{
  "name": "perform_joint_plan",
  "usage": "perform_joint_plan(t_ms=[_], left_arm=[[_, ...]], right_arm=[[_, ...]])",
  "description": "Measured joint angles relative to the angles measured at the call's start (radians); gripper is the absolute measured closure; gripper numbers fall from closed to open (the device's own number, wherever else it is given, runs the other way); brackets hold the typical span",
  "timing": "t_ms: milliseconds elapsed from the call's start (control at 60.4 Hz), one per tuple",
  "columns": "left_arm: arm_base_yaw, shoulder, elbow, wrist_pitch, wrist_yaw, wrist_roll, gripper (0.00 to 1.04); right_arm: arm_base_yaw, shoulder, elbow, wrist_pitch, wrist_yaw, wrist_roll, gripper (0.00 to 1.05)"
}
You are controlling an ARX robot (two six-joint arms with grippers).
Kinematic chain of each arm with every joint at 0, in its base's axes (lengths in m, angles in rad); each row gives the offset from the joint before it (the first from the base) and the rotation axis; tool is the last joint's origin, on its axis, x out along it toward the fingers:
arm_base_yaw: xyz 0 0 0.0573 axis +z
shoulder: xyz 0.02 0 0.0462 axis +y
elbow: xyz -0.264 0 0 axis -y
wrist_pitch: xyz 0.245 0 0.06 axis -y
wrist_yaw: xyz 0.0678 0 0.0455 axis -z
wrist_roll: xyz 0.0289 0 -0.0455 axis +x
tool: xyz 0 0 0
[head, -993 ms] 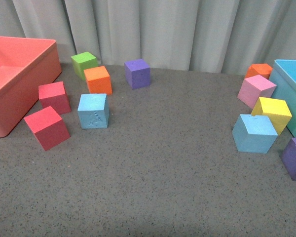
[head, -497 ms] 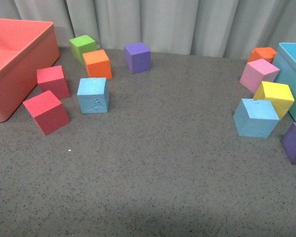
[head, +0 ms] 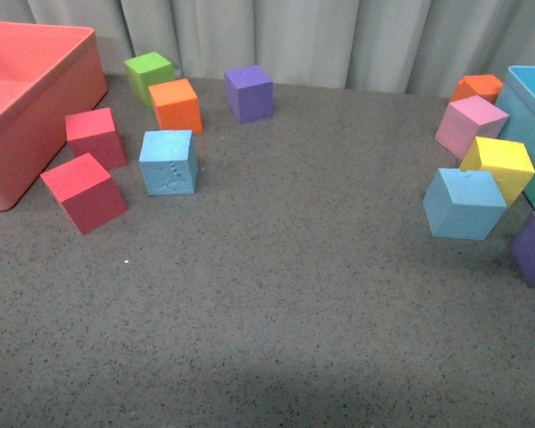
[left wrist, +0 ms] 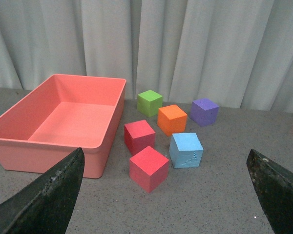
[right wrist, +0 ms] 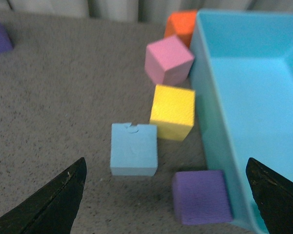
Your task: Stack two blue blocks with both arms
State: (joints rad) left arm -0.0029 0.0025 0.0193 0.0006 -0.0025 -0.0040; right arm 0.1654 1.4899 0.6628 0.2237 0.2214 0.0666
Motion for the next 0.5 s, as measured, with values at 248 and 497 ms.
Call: perform_joint_plan(t_ms=[248, 497], left_arm=[[0.0, 0.0, 0.0, 0.0, 0.0, 0.0, 0.07], [0.0, 0.0, 0.0, 0.0, 0.0, 0.0, 0.07]], right_arm=[[-0.013, 0.332, 0.284, -0.198, -0.048, 0.077, 0.1], [-0.019, 0.505, 0.426, -0.328, -0.059, 0.125, 0.1]])
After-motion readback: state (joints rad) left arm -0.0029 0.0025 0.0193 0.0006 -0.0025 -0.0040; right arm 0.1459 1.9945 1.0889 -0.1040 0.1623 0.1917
